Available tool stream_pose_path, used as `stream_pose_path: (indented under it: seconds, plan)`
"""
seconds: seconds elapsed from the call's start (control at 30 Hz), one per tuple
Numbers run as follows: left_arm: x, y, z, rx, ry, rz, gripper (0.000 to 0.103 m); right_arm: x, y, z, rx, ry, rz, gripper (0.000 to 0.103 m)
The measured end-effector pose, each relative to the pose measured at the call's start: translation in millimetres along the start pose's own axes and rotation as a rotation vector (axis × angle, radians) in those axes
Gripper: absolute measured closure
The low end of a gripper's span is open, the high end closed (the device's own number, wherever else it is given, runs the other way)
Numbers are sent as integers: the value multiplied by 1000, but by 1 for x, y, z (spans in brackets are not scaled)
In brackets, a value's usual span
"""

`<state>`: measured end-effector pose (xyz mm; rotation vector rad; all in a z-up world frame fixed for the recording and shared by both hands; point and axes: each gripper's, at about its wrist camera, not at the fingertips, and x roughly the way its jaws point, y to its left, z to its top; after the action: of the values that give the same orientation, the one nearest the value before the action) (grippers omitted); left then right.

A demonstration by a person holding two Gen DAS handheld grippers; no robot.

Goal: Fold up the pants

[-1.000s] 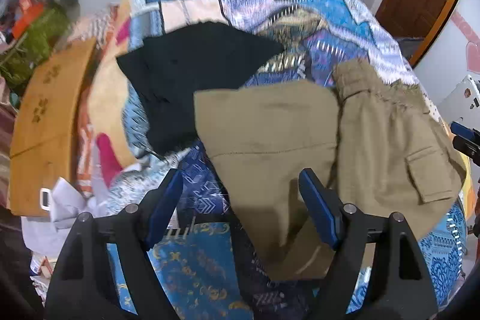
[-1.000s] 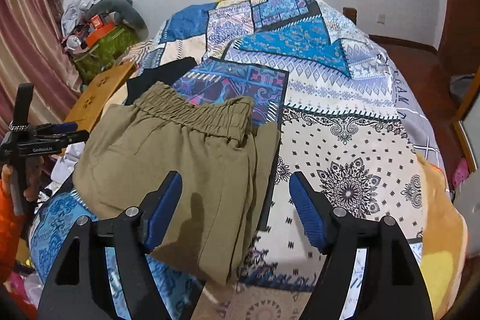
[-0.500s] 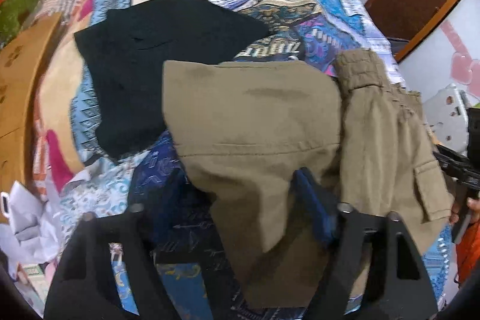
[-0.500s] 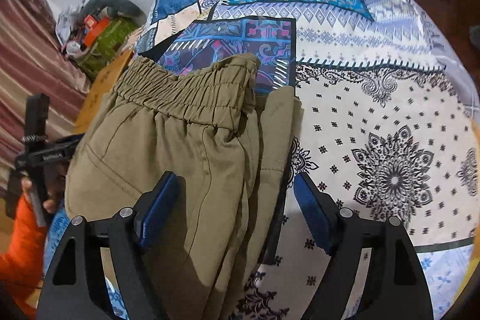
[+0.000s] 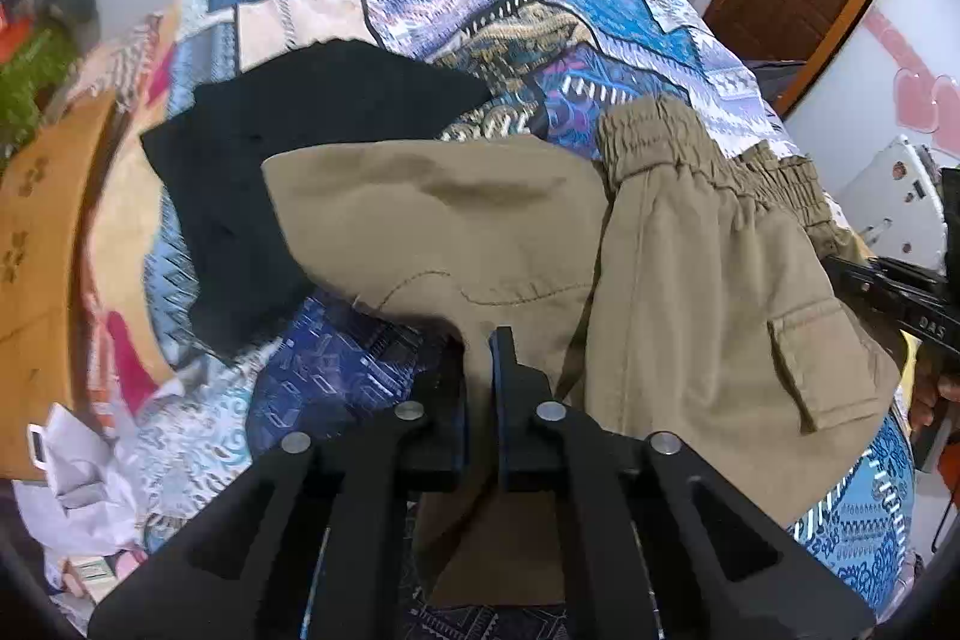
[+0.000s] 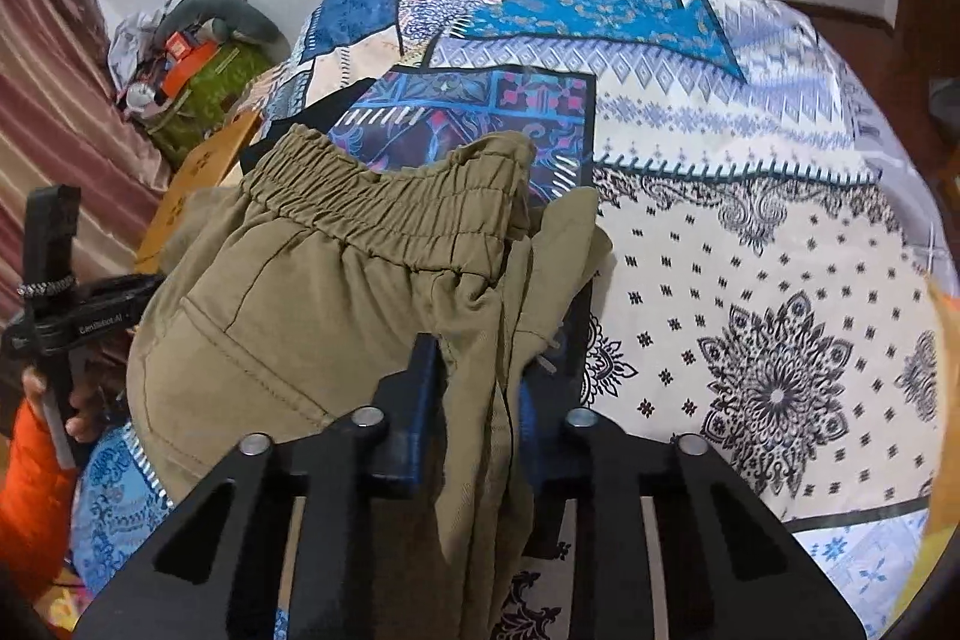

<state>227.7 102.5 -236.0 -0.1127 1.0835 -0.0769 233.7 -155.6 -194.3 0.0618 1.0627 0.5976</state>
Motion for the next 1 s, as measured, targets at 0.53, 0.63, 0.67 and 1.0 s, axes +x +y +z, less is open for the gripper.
stream_pose_path:
  seconds: [0.53, 0.63, 0.67, 1.0]
  plan:
    - [-77, 15, 47, 59, -213, 70, 102, -28, 65, 64, -238, -128, -38, 92]
    - [-83, 25, 51, 43, -235, 94, 102, -26, 77, 83, -273, -161, -33, 92]
    - [-85, 32, 53, 29, -246, 102, 102, -26, 81, 90, -285, -175, -31, 92]
    - [-95, 94, 75, -64, -306, 186, 102, 11, 126, 141, -370, -226, 18, 92]
